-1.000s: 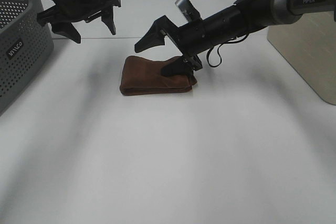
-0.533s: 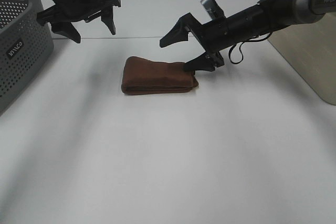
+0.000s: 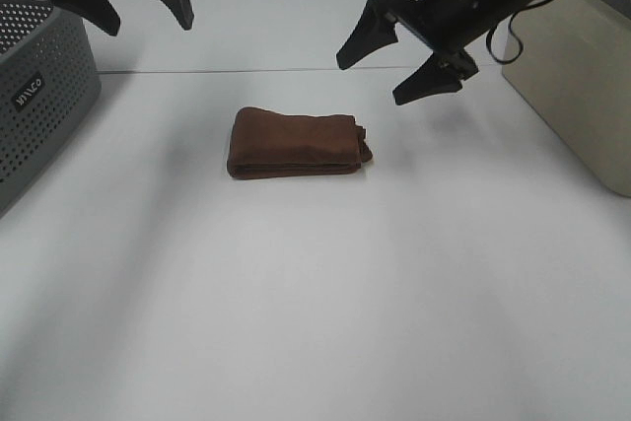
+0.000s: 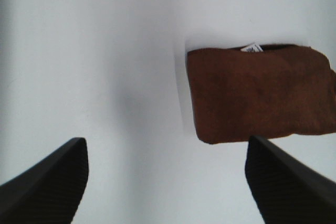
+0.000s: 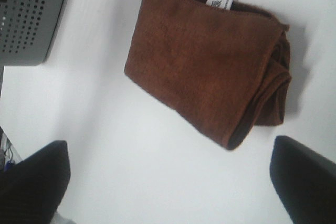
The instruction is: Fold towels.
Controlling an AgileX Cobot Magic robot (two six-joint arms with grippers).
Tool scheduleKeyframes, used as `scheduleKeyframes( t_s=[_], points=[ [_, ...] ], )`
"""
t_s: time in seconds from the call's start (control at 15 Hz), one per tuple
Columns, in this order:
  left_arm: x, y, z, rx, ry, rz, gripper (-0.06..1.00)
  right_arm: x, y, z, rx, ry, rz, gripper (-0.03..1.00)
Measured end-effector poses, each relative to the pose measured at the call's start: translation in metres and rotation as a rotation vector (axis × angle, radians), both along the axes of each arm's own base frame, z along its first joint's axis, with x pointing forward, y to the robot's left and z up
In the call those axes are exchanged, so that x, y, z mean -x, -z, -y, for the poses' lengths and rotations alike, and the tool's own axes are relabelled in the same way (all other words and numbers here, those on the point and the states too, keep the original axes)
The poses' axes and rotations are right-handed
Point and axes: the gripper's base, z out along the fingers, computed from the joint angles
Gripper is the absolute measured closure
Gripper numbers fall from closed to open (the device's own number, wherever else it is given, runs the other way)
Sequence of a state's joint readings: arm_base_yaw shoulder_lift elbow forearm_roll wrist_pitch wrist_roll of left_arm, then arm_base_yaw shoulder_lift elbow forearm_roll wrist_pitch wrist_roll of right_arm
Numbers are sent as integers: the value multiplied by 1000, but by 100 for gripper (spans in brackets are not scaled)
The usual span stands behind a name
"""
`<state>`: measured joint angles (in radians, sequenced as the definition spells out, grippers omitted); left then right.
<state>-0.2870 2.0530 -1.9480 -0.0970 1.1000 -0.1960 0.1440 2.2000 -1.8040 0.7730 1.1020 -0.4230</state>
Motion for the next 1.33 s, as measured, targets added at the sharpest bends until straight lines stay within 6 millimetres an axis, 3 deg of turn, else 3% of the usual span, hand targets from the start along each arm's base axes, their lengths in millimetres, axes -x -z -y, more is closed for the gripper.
scheduleKeyframes(
  t_s=[0.13,0.27,0.33,0.4,0.6,0.67,0.8,0.87,0.93,1.0,1.07,1.33],
  points=[
    [13,-22,-6,-32,23,15,17,13,-26,5,59,-24,-3,0],
    [37,-64,-17,-72,29,75,17,30,-65,18,186,12,31,0],
    [41,-71,-19,-78,27,92,17,33,-75,21,206,25,50,0],
    [61,-101,-27,-87,20,166,17,52,-111,32,292,81,121,0],
    [109,-120,-42,-89,26,187,17,102,-155,48,369,116,215,0],
    [131,-122,-48,-93,33,185,17,121,-160,52,381,119,222,0],
    [179,-114,-63,-105,42,157,17,163,-168,59,385,120,234,0],
    [190,-108,-66,-109,43,139,17,175,-169,61,388,121,237,0],
    [230,-97,-78,-113,45,131,17,207,-168,66,391,122,244,0],
    [254,-88,-85,-115,47,126,17,232,-164,69,391,122,244,0],
    [267,-83,-89,-114,47,127,17,241,-158,71,393,119,232,0],
    [364,-43,-117,-92,53,240,17,322,-127,86,408,168,350,0]
  ],
)
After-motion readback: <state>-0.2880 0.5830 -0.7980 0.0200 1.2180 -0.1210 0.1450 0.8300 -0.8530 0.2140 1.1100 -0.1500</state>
